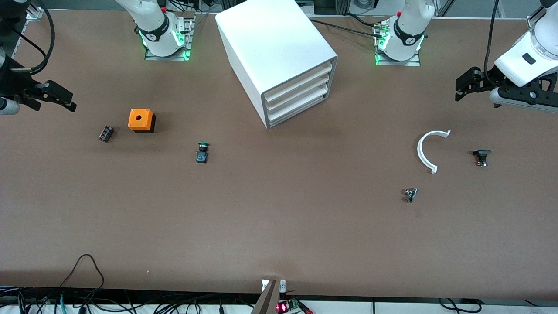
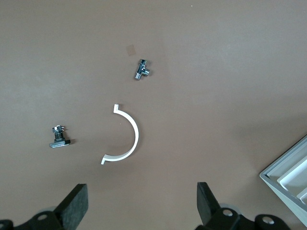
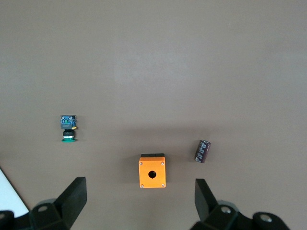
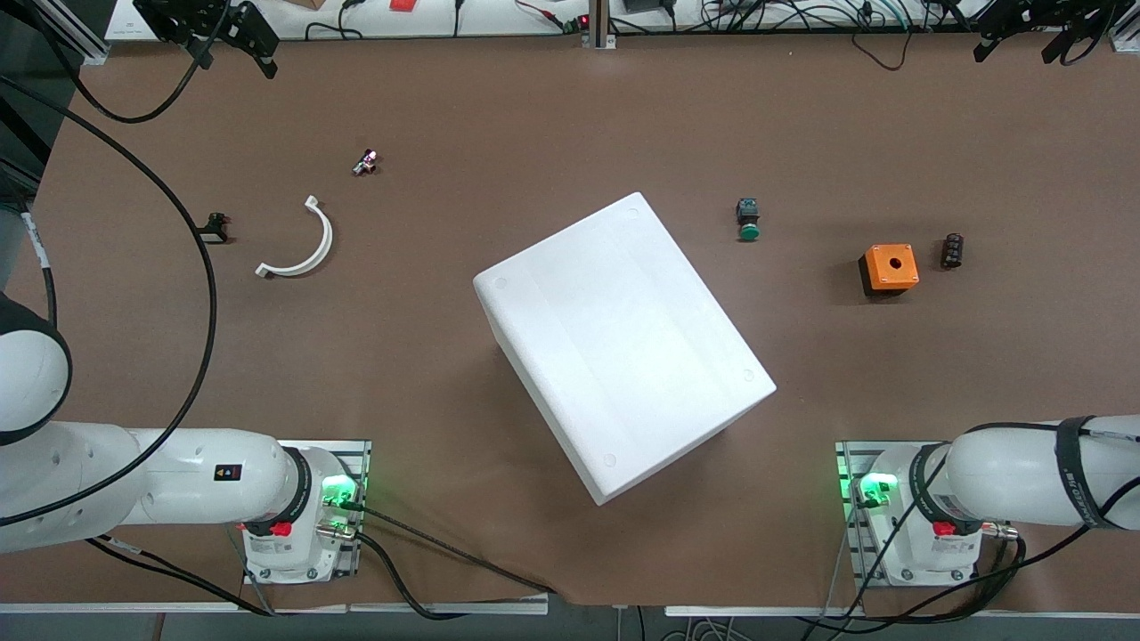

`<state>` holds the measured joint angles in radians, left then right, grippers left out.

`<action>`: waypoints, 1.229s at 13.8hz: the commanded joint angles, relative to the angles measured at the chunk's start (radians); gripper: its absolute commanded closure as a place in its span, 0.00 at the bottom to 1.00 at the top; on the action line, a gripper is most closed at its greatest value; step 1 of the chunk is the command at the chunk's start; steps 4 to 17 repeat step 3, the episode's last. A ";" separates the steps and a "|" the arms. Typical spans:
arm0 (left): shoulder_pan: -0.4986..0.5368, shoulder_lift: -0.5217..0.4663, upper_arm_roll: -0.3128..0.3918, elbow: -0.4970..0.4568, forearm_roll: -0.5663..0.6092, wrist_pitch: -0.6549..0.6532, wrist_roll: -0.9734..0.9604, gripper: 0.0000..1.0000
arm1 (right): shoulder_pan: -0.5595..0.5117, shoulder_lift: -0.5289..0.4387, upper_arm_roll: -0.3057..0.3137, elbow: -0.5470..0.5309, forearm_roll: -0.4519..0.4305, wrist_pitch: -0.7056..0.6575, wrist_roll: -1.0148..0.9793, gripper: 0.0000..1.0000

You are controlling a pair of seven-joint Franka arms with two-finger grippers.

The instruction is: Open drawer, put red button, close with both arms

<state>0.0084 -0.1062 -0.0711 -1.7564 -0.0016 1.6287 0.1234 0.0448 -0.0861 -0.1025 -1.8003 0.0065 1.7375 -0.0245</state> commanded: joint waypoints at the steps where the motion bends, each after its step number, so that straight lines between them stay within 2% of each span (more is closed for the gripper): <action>1: -0.004 0.016 0.002 0.025 0.020 -0.023 0.012 0.00 | -0.002 0.002 0.003 0.024 -0.010 -0.021 -0.012 0.00; 17: -0.004 0.016 0.004 0.025 0.020 -0.023 0.015 0.00 | -0.002 0.002 0.003 0.032 -0.010 -0.021 -0.008 0.00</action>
